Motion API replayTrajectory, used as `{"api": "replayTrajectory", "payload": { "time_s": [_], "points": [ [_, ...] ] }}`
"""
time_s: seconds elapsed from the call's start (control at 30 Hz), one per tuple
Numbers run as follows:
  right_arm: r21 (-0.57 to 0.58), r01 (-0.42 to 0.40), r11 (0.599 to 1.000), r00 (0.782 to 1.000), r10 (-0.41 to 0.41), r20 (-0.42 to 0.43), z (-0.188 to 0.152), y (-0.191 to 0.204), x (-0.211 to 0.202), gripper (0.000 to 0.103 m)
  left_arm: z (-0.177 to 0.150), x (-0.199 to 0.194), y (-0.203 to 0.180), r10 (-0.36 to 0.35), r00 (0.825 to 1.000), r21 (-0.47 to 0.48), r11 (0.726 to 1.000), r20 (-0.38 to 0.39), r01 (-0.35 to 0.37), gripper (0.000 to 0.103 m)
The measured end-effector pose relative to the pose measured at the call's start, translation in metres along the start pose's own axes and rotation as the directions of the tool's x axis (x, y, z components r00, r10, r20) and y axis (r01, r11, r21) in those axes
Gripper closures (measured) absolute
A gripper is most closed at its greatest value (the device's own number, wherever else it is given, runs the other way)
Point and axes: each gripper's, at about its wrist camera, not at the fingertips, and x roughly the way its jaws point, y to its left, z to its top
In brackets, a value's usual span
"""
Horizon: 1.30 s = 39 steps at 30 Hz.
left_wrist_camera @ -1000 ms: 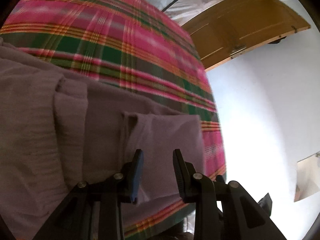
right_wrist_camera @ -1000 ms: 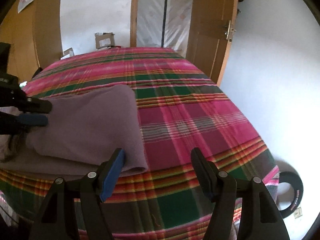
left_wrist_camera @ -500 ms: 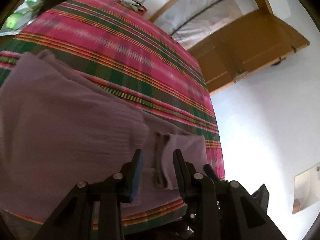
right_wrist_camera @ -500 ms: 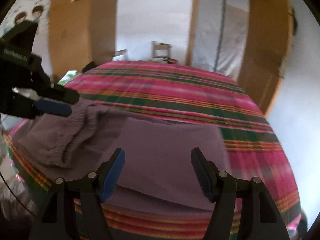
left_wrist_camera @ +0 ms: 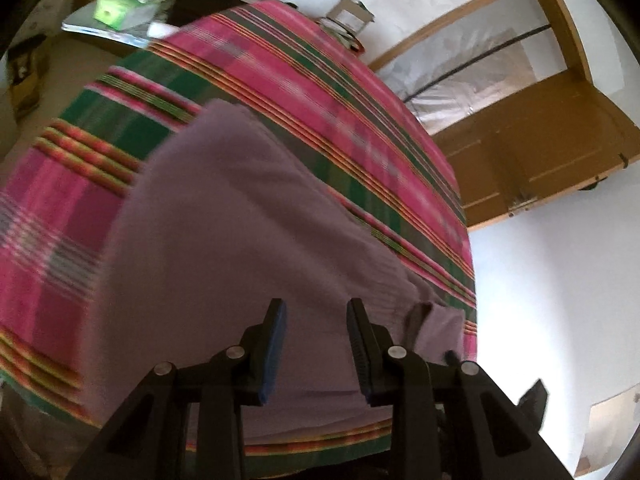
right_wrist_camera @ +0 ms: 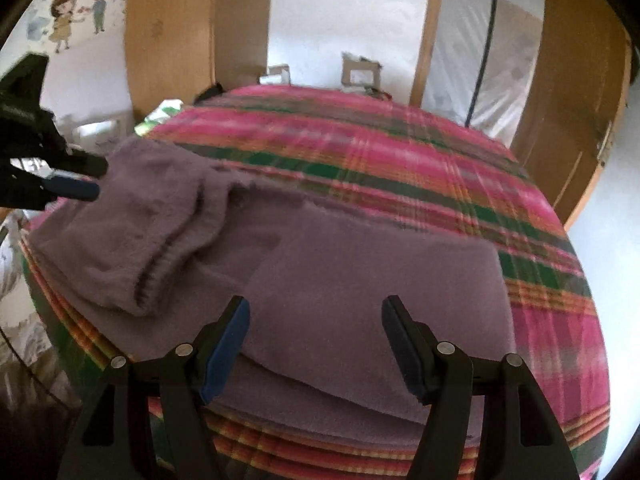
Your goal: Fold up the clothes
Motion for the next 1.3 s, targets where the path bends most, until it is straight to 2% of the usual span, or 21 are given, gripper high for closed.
{"api": "replayTrajectory", "payload": {
  "time_s": [0.13, 0.3, 0.53, 0.7, 0.8, 0.93, 1.03, 1.3],
  "points": [
    [-0.02, -0.043, 0.999, 0.998, 0.043, 0.043, 0.01, 0.008, -0.004, 0.033, -0.003, -0.012, 0.024, 0.037, 0.999, -0.044, 0.998, 0.02, -0.036, 0.071],
    [-0.013, -0.066, 0.998, 0.998, 0.066, -0.012, 0.006, 0.019, 0.01, 0.033, -0.017, -0.018, 0.053, 0.061, 0.998, -0.067, 0.996, -0.024, -0.062, 0.071],
    [-0.017, -0.069, 0.997, 0.997, 0.068, -0.044, 0.001, 0.023, 0.017, 0.033, -0.033, -0.028, 0.063, 0.026, 0.999, -0.057, 0.998, -0.031, -0.028, 0.071],
    [0.007, -0.076, 0.997, 0.997, 0.076, -0.003, 0.008, 0.021, 0.007, 0.033, -0.041, -0.029, 0.06, 0.017, 0.999, -0.022, 1.0, -0.032, -0.018, 0.071],
    [0.055, -0.116, 0.992, 0.993, 0.114, 0.044, 0.023, 0.014, 0.004, 0.033, -0.041, -0.03, 0.06, 0.013, 0.999, -0.021, 1.0, -0.034, -0.013, 0.071],
    [0.093, -0.211, 0.973, 0.977, 0.208, 0.041, 0.048, 0.008, 0.018, 0.033, -0.04, -0.029, 0.057, 0.025, 0.999, -0.005, 1.0, -0.038, -0.025, 0.071],
    [0.053, -0.23, 0.972, 0.973, 0.229, 0.032, 0.065, 0.016, 0.03, 0.039, -0.039, -0.029, 0.054, 0.038, 0.999, 0.001, 0.999, -0.039, -0.038, 0.071],
    [-0.068, -0.284, 0.956, 0.958, 0.286, 0.017, 0.09, 0.051, 0.052, 0.043, -0.037, -0.028, 0.05, 0.058, 0.998, 0.027, 0.998, -0.036, -0.057, 0.071]
  ]
}}
